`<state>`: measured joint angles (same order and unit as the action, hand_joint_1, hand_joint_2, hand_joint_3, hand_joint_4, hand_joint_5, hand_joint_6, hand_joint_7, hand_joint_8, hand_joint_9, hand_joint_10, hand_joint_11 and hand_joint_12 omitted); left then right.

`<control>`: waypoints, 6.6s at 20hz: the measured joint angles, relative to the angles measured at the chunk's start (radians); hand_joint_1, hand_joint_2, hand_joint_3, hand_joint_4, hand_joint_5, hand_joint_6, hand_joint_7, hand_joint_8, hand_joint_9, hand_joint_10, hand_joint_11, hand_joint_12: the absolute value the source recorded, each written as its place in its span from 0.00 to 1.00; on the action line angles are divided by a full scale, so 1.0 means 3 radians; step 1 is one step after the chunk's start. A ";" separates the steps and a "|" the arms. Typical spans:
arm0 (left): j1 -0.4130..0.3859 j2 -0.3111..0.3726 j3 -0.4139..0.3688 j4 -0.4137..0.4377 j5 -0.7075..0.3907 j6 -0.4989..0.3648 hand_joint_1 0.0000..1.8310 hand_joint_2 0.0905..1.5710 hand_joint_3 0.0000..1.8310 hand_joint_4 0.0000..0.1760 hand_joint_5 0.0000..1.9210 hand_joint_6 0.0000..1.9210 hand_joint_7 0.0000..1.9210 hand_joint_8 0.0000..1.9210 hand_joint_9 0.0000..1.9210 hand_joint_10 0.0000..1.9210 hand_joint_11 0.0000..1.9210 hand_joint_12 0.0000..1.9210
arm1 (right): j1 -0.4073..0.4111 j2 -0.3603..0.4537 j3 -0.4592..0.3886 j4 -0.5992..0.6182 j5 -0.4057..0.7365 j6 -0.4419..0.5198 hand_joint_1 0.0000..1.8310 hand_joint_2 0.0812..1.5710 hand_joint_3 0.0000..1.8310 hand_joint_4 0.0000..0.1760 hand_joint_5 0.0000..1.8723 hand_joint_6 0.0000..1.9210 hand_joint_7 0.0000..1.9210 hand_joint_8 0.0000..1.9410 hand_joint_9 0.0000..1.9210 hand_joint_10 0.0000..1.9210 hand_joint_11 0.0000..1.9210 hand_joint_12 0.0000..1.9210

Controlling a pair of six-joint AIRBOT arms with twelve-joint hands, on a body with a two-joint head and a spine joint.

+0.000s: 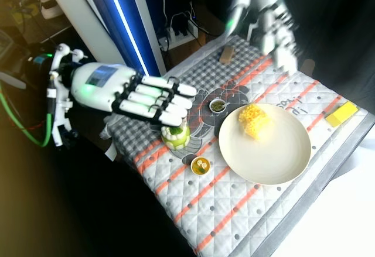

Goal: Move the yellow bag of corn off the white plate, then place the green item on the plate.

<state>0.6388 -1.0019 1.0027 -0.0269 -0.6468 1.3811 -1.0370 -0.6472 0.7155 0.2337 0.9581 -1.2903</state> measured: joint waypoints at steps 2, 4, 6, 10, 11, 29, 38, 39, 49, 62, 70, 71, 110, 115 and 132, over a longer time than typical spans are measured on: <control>-0.0038 0.0000 0.0036 0.0005 0.0093 0.0001 0.34 0.74 0.00 0.11 0.00 0.00 0.00 0.00 0.01 0.01 0.00 0.30 | 0.0000 -0.0006 0.0000 0.0011 0.0003 -0.0001 0.34 0.74 0.00 0.00 0.00 0.00 0.00 0.00 0.00 0.00 0.00 0.00; -0.0136 -0.0062 0.0137 -0.0015 0.0196 0.0009 0.37 0.72 0.00 0.10 0.00 0.00 0.00 0.00 0.01 0.01 0.00 0.32 | 0.0000 -0.0027 0.0000 -0.0001 0.0001 0.0000 0.35 0.74 0.00 0.00 0.00 0.00 0.00 0.00 0.00 0.00 0.00 0.00; -0.0256 -0.0188 0.0261 -0.0010 0.0373 0.0051 0.39 0.71 0.00 0.24 0.00 0.00 0.00 0.00 0.01 0.00 0.00 0.29 | 0.0000 -0.0031 0.0001 0.0004 -0.0001 0.0000 0.32 0.75 0.00 0.00 0.00 0.00 0.00 0.00 0.00 0.00 0.00 0.00; -0.0504 -0.0593 0.0645 -0.0050 0.0996 0.0304 0.47 0.69 0.00 0.21 0.06 0.01 0.06 0.00 0.07 0.02 0.00 0.52 | 0.0000 -0.0046 0.0025 0.0034 0.0004 0.0000 0.31 0.75 0.00 0.08 0.00 0.00 0.00 0.00 0.00 0.00 0.00 0.00; -0.0546 -0.0669 0.0721 -0.0113 0.1123 0.0441 0.47 0.67 0.00 0.25 0.07 0.01 0.07 0.01 0.08 0.02 0.00 0.57 | 0.0000 -0.0051 0.0028 0.0052 0.0005 -0.0001 0.30 0.75 0.00 0.08 0.00 0.00 0.00 0.00 0.00 0.00 0.00 0.00; -0.0793 -0.1352 0.1457 -0.0549 0.2026 0.1254 0.63 0.80 0.00 0.00 0.42 0.66 0.33 0.88 0.43 1.00 0.56 1.00 | -0.0010 -0.0072 0.0053 0.0046 -0.0003 0.0052 0.28 0.78 0.01 0.00 0.00 0.00 0.00 0.00 0.00 0.00 0.00 0.00; -0.0832 -0.1214 0.1307 -0.0651 0.1912 0.1254 0.60 0.81 0.00 0.00 0.36 0.74 0.13 0.85 0.15 0.93 0.28 1.00 | -0.0031 -0.0072 0.0062 0.0056 0.0011 0.0069 0.29 0.79 0.00 0.00 0.00 0.00 0.00 0.00 0.00 0.00 0.00 0.00; -0.0832 -0.1150 0.1236 -0.0651 0.1846 0.1254 0.73 0.71 0.00 0.00 0.26 0.71 0.09 0.81 0.11 0.90 0.24 1.00 | -0.0034 -0.0072 0.0062 0.0056 0.0004 0.0070 0.29 0.79 0.00 0.00 0.00 0.00 0.00 0.00 0.00 0.00 0.00 0.00; -0.0824 -0.0777 0.0758 -0.0460 0.1413 0.1250 0.73 0.73 0.00 0.00 0.21 0.47 0.16 0.49 0.08 0.71 0.05 0.95 | -0.0036 -0.0072 0.0062 0.0092 -0.0009 0.0076 0.31 0.80 0.00 0.02 0.00 0.00 0.00 0.00 0.00 0.00 0.00 0.00; -0.0650 -0.1286 0.1366 -0.0669 0.1878 0.1242 0.54 0.63 0.00 0.22 0.31 0.04 0.25 0.13 0.09 0.64 0.11 0.94 | -0.0050 -0.0097 0.0062 0.0106 -0.0006 0.0094 0.26 0.80 0.00 0.00 0.00 0.00 0.00 0.00 0.00 0.00 0.00 0.00; -0.0640 -0.1522 0.1701 -0.0837 0.1965 0.1242 0.60 0.84 0.00 0.00 0.36 0.75 0.26 0.91 0.22 0.99 0.35 1.00 | -0.0053 -0.0097 0.0062 0.0104 -0.0005 0.0097 0.26 0.80 0.00 0.00 0.00 0.00 0.00 0.00 0.00 0.00 0.02 0.02; -0.0640 -0.1560 0.1756 -0.0922 0.1993 0.1241 0.60 0.84 0.00 0.00 0.35 0.78 0.28 0.90 0.31 1.00 0.43 1.00 | -0.0053 -0.0097 0.0064 0.0107 -0.0005 0.0095 0.26 0.80 0.00 0.00 0.00 0.00 0.00 0.00 0.00 0.00 0.00 0.09; 0.1232 0.0500 -0.0565 -0.0622 -0.1030 -0.0412 0.07 0.87 0.00 0.00 0.04 0.01 0.00 0.00 0.00 0.00 0.00 0.36 | -0.0085 -0.0072 0.0114 -0.0161 -0.0019 0.0689 0.26 0.76 0.00 0.25 0.00 0.00 0.00 0.00 0.00 0.00 0.00 0.23; 0.1232 0.0502 -0.0501 -0.0936 -0.1589 -0.0420 0.16 0.87 0.00 0.00 0.04 0.01 0.00 0.00 0.00 0.00 0.00 0.39 | -0.0113 -0.0221 0.0318 -0.0231 -0.0224 0.0959 0.33 0.72 0.00 0.09 0.00 0.00 0.00 0.00 0.02 0.01 0.00 0.26; 0.1272 0.0437 -0.0453 -0.0984 -0.1910 -0.0561 0.27 0.87 0.00 0.00 0.06 0.01 0.00 0.00 0.00 0.00 0.00 0.00 | 0.0992 -0.0712 0.0758 -0.0755 -0.0718 0.0975 0.62 0.84 0.00 0.00 0.28 0.85 0.35 0.80 0.27 0.87 0.20 1.00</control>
<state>1.0203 -0.8707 0.8669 -0.3222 -1.2198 1.2129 -0.7395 -0.8608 0.9428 0.0071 0.7425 -0.9977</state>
